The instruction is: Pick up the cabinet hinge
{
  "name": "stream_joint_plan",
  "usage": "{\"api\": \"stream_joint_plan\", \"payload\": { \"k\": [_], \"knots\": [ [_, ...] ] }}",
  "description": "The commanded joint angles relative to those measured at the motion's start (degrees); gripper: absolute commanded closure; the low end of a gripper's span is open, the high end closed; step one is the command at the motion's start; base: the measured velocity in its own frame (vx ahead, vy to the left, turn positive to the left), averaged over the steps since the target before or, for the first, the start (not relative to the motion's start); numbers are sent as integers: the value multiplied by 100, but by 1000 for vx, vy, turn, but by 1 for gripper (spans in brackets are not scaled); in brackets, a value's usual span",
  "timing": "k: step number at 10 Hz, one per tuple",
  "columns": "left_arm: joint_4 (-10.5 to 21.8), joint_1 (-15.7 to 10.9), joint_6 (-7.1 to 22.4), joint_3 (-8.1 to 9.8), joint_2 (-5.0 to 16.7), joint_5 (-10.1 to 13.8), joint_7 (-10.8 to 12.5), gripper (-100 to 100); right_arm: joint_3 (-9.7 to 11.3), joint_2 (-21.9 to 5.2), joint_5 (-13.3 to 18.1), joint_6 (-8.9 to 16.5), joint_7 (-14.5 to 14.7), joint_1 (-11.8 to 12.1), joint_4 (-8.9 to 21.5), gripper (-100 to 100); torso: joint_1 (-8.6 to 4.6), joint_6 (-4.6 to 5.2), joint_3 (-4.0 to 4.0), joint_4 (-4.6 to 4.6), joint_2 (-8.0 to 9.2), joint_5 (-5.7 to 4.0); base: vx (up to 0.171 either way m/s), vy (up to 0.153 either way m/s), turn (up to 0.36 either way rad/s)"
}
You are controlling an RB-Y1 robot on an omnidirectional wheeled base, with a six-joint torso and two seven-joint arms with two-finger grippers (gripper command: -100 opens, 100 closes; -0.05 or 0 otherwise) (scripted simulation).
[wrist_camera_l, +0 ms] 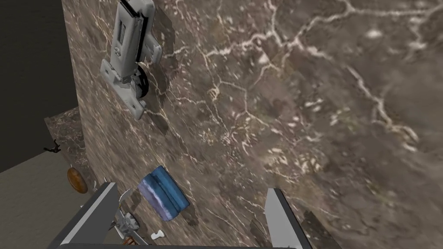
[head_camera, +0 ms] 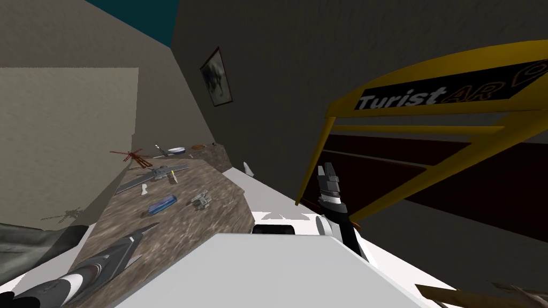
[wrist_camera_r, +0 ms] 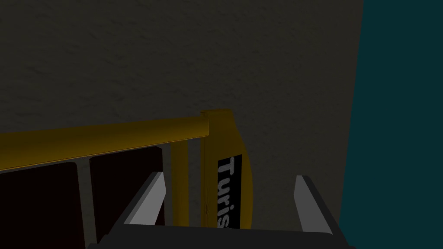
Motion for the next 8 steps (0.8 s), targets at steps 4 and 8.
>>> {"api": "stream_joint_plan", "payload": {
  "k": [4, 8],
  "knots": [
    [195, 457, 507, 263, 689, 553, -289, -100, 0, 0, 0, 0, 0, 1, 0, 0, -3, -4, -1, 0, -1, 0, 40, 10, -105],
    [342, 767, 871, 418, 1267, 924, -527, -100, 0, 0, 0, 0, 0, 1, 0, 0, -2, -4, -2, 0, -3, 0, 41, 15, -100]
  ]
}}
